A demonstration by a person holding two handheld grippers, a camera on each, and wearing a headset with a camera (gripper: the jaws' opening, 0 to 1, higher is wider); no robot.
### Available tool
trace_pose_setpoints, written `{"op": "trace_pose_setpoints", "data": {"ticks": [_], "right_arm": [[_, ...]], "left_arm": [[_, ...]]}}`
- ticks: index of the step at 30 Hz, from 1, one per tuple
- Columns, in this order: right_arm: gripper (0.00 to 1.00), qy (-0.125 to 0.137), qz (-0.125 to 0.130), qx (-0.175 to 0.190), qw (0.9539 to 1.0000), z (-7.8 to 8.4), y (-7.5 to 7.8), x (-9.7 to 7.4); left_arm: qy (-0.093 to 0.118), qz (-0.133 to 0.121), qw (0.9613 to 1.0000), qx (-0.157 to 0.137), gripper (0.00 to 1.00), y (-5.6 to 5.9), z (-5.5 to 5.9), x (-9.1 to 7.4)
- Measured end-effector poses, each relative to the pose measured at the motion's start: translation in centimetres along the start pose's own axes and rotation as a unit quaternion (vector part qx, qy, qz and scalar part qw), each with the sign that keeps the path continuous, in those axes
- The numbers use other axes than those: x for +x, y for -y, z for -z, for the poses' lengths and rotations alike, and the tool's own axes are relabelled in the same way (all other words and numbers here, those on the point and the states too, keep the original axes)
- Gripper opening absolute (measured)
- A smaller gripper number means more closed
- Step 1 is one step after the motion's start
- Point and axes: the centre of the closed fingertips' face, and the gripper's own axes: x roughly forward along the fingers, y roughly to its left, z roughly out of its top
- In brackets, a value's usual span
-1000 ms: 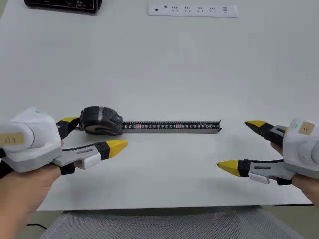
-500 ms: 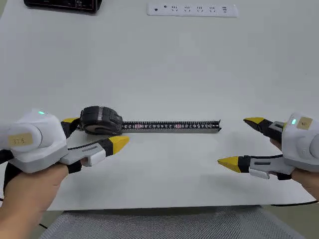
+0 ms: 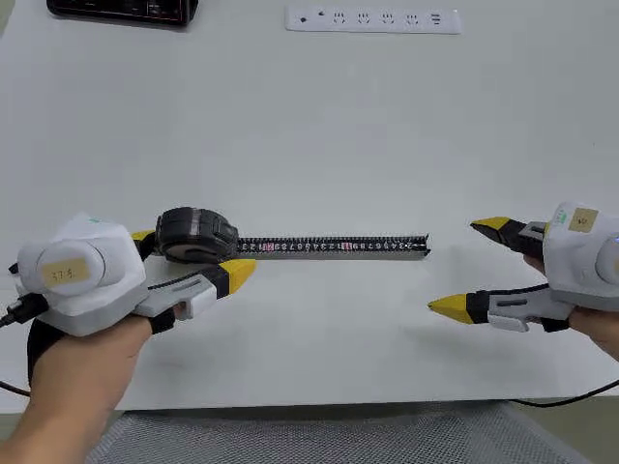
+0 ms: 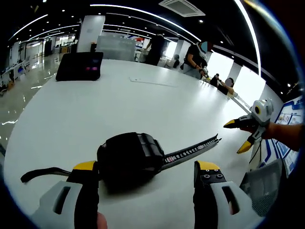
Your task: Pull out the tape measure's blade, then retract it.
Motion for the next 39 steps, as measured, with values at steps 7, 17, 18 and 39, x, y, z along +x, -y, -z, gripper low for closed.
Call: {"op": "trace_pose_setpoints", "data": {"ticks": [7,17,18,39], "right_arm": [[0.71,-0.019,-0.015,-0.026,0.9994,0.0,0.5,0.4],[0.63,-0.033,-0.032,-0.049,0.9977,-0.2,1.1,0.8],[0.62,-0.034,-0.033,-0.050,0.9977,-0.2,1.2,0.9],[0.51,-0.065,-0.062,-0.100,0.9909,0.1,1.6,2.3]], "left_arm": [[0.006,-0.020,0.9997,-0.014,0.80,-0.1,-0.2,0.4],[0.017,-0.053,0.9982,-0.022,0.79,-0.5,-0.3,0.8],[0.017,-0.057,0.9980,-0.023,0.78,-0.6,-0.3,0.8],[0.017,-0.098,0.9939,-0.047,0.64,-1.8,-0.4,1.0]]}}
